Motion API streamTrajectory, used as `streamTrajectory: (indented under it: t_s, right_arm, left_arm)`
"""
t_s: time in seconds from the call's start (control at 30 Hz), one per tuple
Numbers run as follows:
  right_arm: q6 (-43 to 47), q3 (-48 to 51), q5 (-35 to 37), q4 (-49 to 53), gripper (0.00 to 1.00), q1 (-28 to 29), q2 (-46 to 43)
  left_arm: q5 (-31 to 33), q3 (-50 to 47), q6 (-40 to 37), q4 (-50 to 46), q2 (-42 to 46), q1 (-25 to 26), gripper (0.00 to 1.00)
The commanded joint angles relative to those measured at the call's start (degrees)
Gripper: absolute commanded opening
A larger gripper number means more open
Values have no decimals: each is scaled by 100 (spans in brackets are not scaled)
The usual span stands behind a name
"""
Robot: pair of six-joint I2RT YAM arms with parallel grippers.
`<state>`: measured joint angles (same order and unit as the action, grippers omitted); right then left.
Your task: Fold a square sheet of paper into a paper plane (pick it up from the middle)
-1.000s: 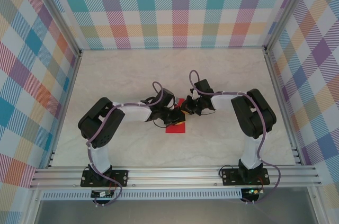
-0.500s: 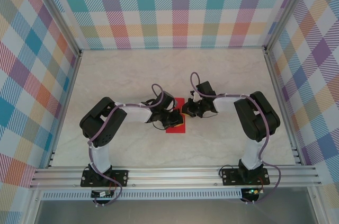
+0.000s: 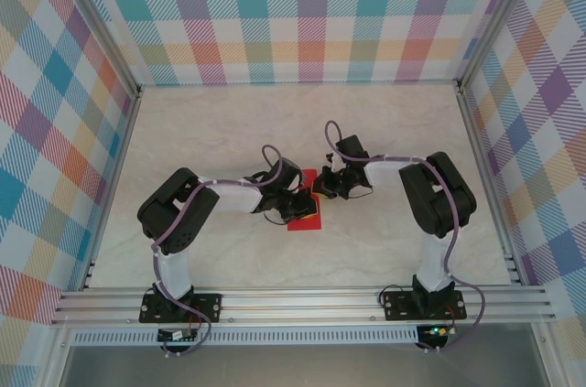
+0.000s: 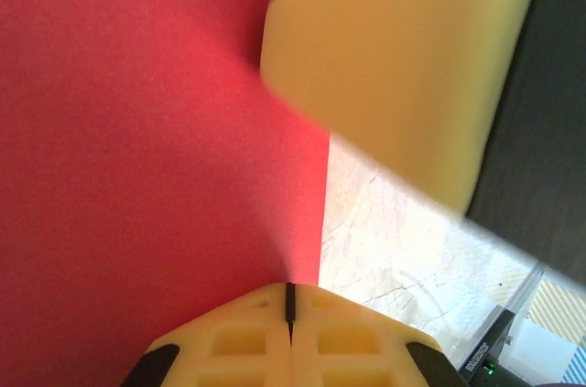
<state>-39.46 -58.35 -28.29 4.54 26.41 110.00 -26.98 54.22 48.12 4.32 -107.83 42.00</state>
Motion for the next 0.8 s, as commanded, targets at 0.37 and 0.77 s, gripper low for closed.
streamTrajectory:
  t_s: [0.37, 0.77]
  right_arm:
    - [290, -955, 332, 159, 4, -242, 684]
    - [14, -1299, 600, 162, 4, -452, 901]
  left_arm:
    - [132, -479, -128, -509, -125, 123, 1]
    - [106, -524, -136, -476, -84, 133, 1]
